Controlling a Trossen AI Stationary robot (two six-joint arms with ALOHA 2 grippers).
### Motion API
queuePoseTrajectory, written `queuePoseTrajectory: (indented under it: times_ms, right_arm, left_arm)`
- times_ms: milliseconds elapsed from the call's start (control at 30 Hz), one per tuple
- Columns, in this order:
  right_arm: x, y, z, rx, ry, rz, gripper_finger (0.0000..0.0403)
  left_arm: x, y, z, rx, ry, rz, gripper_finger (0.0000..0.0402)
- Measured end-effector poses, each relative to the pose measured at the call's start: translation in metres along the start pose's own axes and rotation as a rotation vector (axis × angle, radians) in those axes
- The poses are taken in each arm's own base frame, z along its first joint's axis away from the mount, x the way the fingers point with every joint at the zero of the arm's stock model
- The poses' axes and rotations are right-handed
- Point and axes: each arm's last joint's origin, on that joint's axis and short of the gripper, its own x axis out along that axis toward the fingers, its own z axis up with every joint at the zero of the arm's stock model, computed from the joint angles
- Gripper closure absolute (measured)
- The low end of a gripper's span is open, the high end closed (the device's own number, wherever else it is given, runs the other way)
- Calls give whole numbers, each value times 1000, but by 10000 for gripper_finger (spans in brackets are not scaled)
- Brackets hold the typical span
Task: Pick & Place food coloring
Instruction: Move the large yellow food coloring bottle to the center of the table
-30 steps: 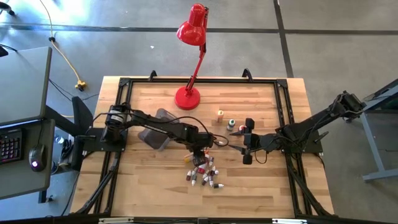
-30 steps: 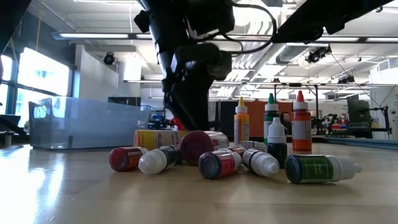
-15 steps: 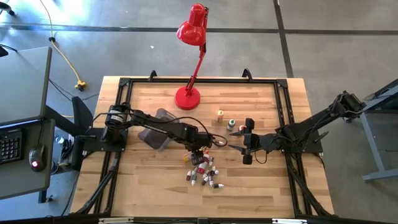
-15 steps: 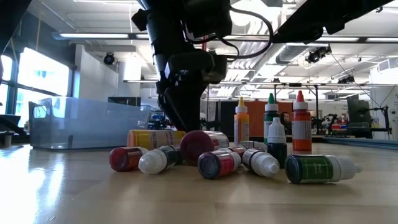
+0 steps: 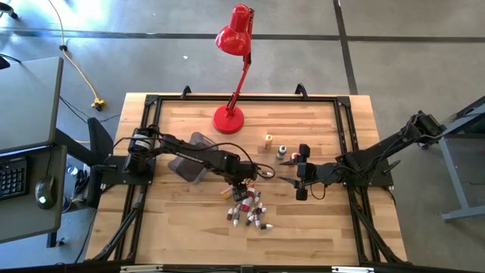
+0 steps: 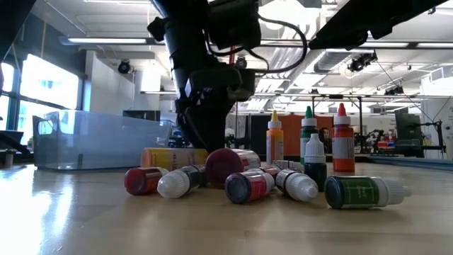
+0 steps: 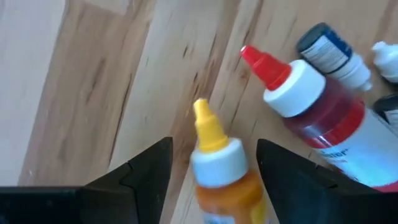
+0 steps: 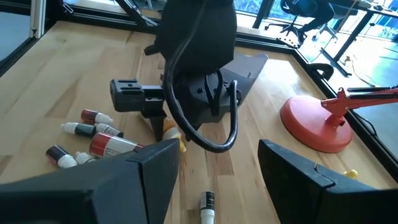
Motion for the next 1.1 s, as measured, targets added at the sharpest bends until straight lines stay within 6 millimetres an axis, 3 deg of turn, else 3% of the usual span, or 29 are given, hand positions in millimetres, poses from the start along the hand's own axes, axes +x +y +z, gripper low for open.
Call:
queuePoseTrajectory:
  times_ms: [400, 833, 1100]
  right_arm:
    - [0, 0, 0, -7, 0, 0, 190]
    - [0, 0, 0, -6, 0, 0, 190]
    - [0, 0, 0, -6, 0, 0, 190]
  left_arm:
    - [3, 2, -4, -16, 8, 18, 177]
    - [3, 2, -4, -26, 10, 19, 294]
    - [3, 3, -3, -26, 0, 41, 296]
